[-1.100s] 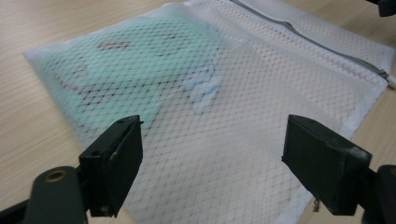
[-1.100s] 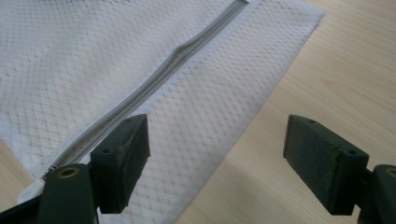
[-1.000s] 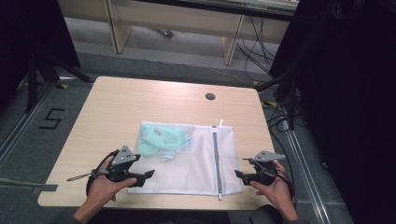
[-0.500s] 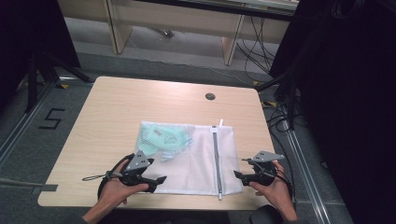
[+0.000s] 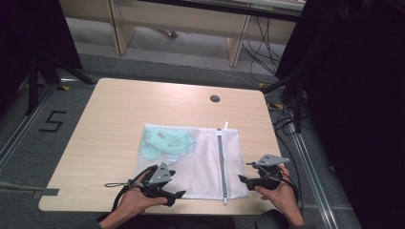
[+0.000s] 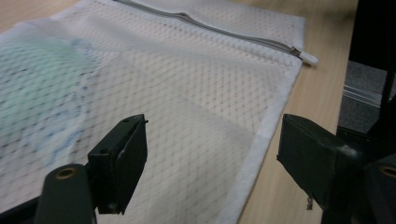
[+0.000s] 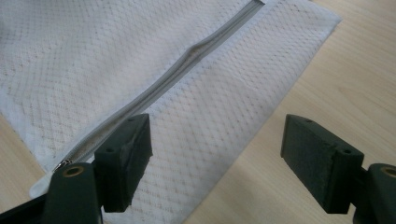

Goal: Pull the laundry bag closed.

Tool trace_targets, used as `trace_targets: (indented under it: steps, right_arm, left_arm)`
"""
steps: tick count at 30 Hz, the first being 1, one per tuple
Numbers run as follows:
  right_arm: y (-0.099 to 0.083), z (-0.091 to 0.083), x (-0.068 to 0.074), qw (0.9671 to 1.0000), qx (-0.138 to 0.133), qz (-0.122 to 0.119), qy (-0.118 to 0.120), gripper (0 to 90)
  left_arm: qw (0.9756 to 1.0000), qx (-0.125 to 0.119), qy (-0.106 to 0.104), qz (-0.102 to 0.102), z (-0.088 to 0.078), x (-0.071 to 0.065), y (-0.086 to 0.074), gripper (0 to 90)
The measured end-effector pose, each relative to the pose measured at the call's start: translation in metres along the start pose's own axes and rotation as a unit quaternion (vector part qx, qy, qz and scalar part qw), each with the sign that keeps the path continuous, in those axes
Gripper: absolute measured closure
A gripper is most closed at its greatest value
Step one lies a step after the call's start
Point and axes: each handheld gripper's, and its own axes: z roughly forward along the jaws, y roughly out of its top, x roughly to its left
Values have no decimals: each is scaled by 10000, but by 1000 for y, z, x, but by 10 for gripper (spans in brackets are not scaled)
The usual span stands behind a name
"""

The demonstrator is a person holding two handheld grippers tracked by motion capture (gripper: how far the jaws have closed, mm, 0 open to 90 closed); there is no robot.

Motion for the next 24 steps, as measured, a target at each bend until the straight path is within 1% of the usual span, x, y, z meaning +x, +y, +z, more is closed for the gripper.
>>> trace_targets:
  steps: [1,2,4,5,6,7,8,9,10,11,12,13,14,16,17,18,20,21,22,24]
  right_arm:
    - [0,0,0,10000,-30,-63,12,261]
    - [0,1,1,10000,-27,4,18,264]
    - [0,2,0,9999,-74,-94,5,264]
    - [0,2,0,9999,-88,-111,18,264]
    - [0,2,0,9999,-88,-111,18,264]
    - [0,2,0,9999,-104,-136,7,264]
    - [0,3,0,9998,-82,-165,27,264]
    - [0,3,-2,9997,-76,-226,16,264]
    - [0,3,-2,9997,-76,-226,16,264]
    - [1,3,-2,9997,-57,-223,0,264]
    - [1,3,-2,9997,-57,-223,0,264]
    - [1,3,1,9999,37,-79,77,264]
    - [1,2,0,9998,82,-139,72,264]
    - [1,2,0,9998,87,-155,74,264]
    - [2,3,0,9998,63,-186,56,264]
    - [2,5,-1,9995,-25,-299,58,265]
    - [2,4,0,9998,88,-182,70,264]
    - [2,4,0,9998,82,-196,66,264]
    - [2,4,0,9998,82,-196,66,264]
    - [3,5,-1,9998,85,-192,70,264]
  left_arm:
    - [10000,-26,2,41,3,-2,0,231]
    - [10000,12,-72,57,6,-4,1,229]
    - [9997,70,-140,184,13,-9,4,230]
    - [9995,137,-149,240,14,-10,5,235]
    - [9995,137,-149,240,14,-10,5,240]
    - [9996,47,-208,211,18,-14,5,240]
    - [9994,62,-253,230,20,-15,6,249]
    - [9991,129,-295,281,24,-18,6,261]
    - [9991,129,-295,281,24,-18,6,271]
    - [9986,212,-312,363,27,-19,8,275]
    - [9986,212,-312,363,27,-19,8,282]
    - [9983,183,-360,413,31,-21,11,306]
    - [9985,137,-392,369,34,-23,13,313]
    - [9984,110,-415,378,37,-24,15,352]
    - [9979,150,-455,441,40,-25,16,352]
    - [9972,188,-520,505,45,-28,20,369]
    - [9968,179,-569,531,50,-30,23,398]
    - [9968,179,-569,531,50,-30,23,404]
    - [9961,258,-591,597,54,-30,25,404]
    - [9958,309,-659,546,63,-33,28,431]
